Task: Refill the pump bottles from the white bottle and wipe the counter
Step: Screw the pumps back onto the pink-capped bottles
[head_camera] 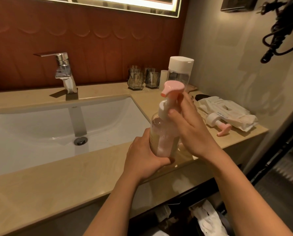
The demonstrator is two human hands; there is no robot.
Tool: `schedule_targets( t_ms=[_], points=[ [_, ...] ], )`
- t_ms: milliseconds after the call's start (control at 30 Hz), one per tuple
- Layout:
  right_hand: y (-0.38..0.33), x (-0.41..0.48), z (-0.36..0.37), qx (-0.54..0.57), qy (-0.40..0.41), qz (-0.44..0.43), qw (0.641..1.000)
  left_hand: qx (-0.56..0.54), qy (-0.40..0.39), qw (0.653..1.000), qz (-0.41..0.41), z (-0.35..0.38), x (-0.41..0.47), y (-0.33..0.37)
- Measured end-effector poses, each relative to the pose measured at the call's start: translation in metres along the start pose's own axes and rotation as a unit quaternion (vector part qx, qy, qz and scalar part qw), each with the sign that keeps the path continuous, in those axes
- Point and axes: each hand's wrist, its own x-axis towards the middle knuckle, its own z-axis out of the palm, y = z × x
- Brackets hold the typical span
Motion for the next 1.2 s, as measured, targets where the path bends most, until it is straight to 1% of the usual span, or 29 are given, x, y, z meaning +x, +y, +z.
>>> schedule_targets(
  t_ms=[67, 100, 167, 233, 300, 367, 433, 500, 533, 600, 667, 733, 767, 833, 900, 1000, 1033, 1100, 1167, 1200],
  points=[
    [-0.003, -0.001, -0.005, 0.033, 0.018, -0.003, 0.999, 0.003, 0.002, 1.000, -0.001, 0.000, 0.000, 0.000],
    [-0.004, -0.001, -0.006, 0.032, 0.040, -0.007, 0.999, 0.002, 0.003, 1.000, -0.002, 0.000, 0.000, 0.000],
    [-0.005, 0.001, -0.007, -0.010, 0.094, -0.014, 0.995, 0.001, 0.002, 1.000, -0.002, 0.000, 0.000, 0.000],
    [-0.008, 0.006, -0.005, -0.057, 0.123, -0.016, 0.991, 0.001, 0.001, 1.000, -0.003, 0.000, 0.000, 0.000],
    [-0.010, 0.013, 0.001, -0.099, 0.131, -0.002, 0.986, -0.003, -0.001, 1.000, -0.008, 0.001, 0.000, 0.000],
    [-0.011, 0.019, 0.005, -0.133, 0.126, 0.032, 0.983, -0.011, -0.004, 1.000, -0.014, 0.001, 0.000, 0.000],
    [-0.011, 0.022, 0.009, -0.143, 0.104, 0.061, 0.982, -0.025, -0.007, 0.999, -0.021, 0.001, 0.000, 0.000],
    [-0.010, 0.021, 0.010, -0.143, 0.062, 0.062, 0.986, -0.047, -0.007, 0.999, -0.021, 0.000, 0.000, 0.001],
    [-0.010, 0.020, 0.009, -0.126, 0.034, 0.060, 0.990, -0.050, -0.006, 0.999, -0.018, -0.001, 0.000, 0.001],
    [-0.012, 0.014, 0.004, -0.031, -0.027, 0.055, 0.998, -0.036, -0.002, 0.999, -0.010, -0.001, 0.001, 0.001],
    [-0.011, 0.009, -0.005, 0.060, -0.089, 0.047, 0.993, -0.022, 0.000, 1.000, -0.006, -0.002, 0.000, 0.001],
    [-0.009, 0.005, -0.012, 0.085, -0.119, 0.045, 0.988, -0.017, 0.003, 1.000, -0.007, -0.001, 0.000, 0.001],
    [-0.008, 0.004, -0.014, 0.086, -0.111, 0.041, 0.989, -0.015, 0.003, 1.000, -0.007, -0.001, 0.000, 0.001],
    [-0.007, 0.004, -0.015, 0.062, -0.053, 0.029, 0.996, -0.011, 0.003, 1.000, -0.006, -0.001, 0.000, 0.002],
    [-0.010, 0.007, -0.014, -0.001, 0.011, 0.020, 1.000, -0.010, 0.001, 1.000, -0.008, -0.002, 0.000, 0.002],
    [-0.014, 0.012, -0.009, -0.077, 0.062, -0.004, 0.995, -0.011, 0.000, 1.000, -0.008, -0.001, 0.001, 0.000],
    [-0.015, 0.015, -0.006, -0.097, 0.067, 0.001, 0.993, -0.014, 0.000, 1.000, -0.010, -0.001, 0.001, 0.000],
    [-0.015, 0.020, 0.001, -0.134, 0.060, 0.040, 0.988, -0.023, -0.002, 1.000, -0.015, -0.001, 0.001, 0.000],
    [-0.013, 0.025, 0.005, -0.160, 0.035, 0.084, 0.983, -0.031, -0.007, 0.999, -0.018, -0.001, 0.002, -0.001],
    [-0.013, 0.025, 0.006, -0.170, 0.018, 0.087, 0.982, -0.038, -0.008, 0.999, -0.019, 0.000, 0.002, -0.001]
  ],
)
